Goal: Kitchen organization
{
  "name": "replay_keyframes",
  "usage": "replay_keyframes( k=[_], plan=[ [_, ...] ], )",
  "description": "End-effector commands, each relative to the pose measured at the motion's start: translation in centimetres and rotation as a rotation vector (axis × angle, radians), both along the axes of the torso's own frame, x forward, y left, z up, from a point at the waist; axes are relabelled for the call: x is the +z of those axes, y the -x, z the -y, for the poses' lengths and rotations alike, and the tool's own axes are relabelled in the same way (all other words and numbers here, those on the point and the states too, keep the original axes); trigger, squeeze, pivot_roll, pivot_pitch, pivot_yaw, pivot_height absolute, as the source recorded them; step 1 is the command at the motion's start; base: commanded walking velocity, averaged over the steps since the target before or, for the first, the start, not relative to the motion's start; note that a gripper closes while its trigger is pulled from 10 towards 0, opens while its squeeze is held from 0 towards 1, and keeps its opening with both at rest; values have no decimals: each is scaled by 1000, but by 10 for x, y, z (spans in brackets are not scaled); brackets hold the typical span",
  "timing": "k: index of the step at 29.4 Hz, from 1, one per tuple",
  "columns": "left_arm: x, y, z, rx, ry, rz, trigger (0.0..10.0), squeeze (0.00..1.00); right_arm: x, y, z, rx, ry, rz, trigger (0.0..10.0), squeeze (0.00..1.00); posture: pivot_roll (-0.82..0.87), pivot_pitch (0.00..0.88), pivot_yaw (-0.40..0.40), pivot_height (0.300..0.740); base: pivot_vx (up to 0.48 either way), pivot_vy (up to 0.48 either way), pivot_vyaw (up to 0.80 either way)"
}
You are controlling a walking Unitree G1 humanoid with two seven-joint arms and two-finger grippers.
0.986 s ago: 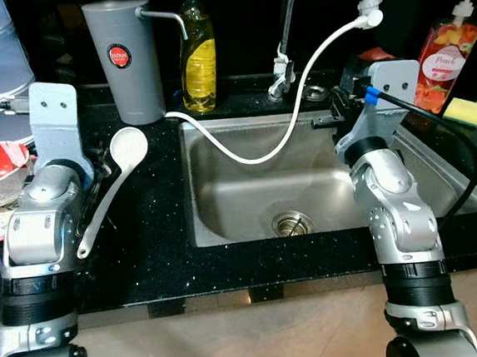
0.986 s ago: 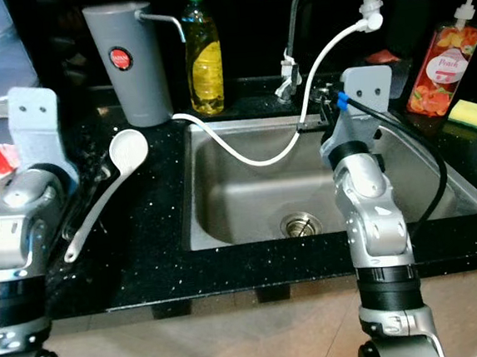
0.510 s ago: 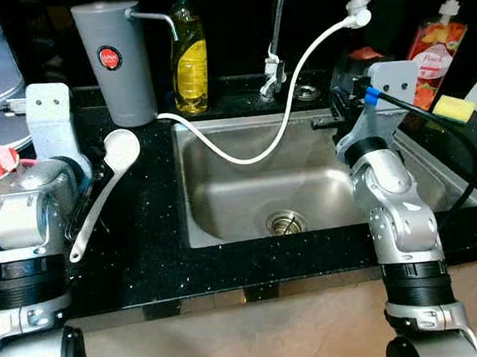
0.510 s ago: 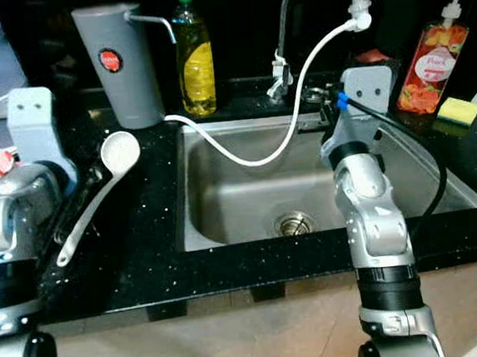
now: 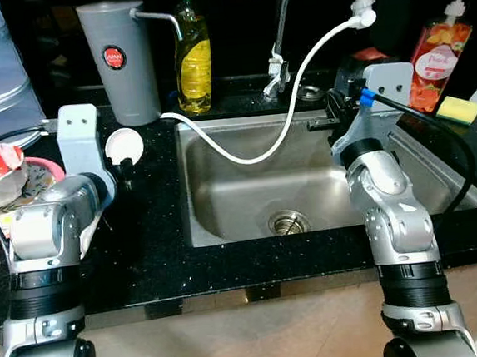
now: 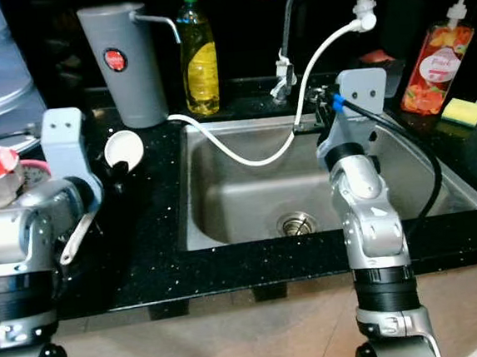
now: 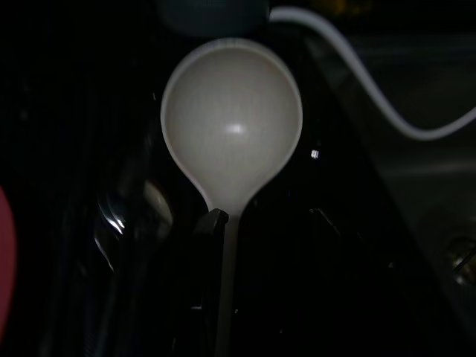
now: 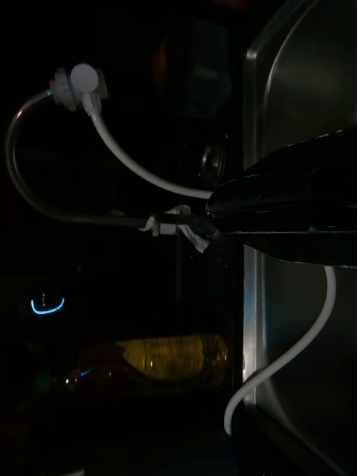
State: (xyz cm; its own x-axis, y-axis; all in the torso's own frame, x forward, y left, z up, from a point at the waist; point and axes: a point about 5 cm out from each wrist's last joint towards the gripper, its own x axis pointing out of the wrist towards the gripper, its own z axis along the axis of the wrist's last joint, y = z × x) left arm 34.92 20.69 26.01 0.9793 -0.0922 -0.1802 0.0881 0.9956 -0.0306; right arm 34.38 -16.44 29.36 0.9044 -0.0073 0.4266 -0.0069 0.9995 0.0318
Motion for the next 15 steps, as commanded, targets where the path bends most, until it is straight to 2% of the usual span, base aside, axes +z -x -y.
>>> replay_keyframes(
  k=[1,4,7,11,15],
  plan=[
    [-9,2,1,5,-5,-32,10000,0,-4,0,-1,-2,4,-10,10000,0,-39,61,-28,740,0,0,0],
    [-12,3,2,5,-22,-32,10000,0,-6,0,-1,-1,6,-15,10000,0,-39,61,-28,740,0,0,0],
    [-10,2,1,32,-71,11,10000,0,-6,-1,-2,1,7,-16,10000,0,-39,58,-30,740,0,0,0],
    [3,3,-2,90,-165,98,10000,0,-6,-2,-3,8,13,-17,10000,0,-40,53,-35,740,0,0,0],
    [12,3,-2,115,-188,155,10000,0,-6,-2,-4,14,17,-17,10000,0,-40,49,-38,740,0,0,0]
  ],
)
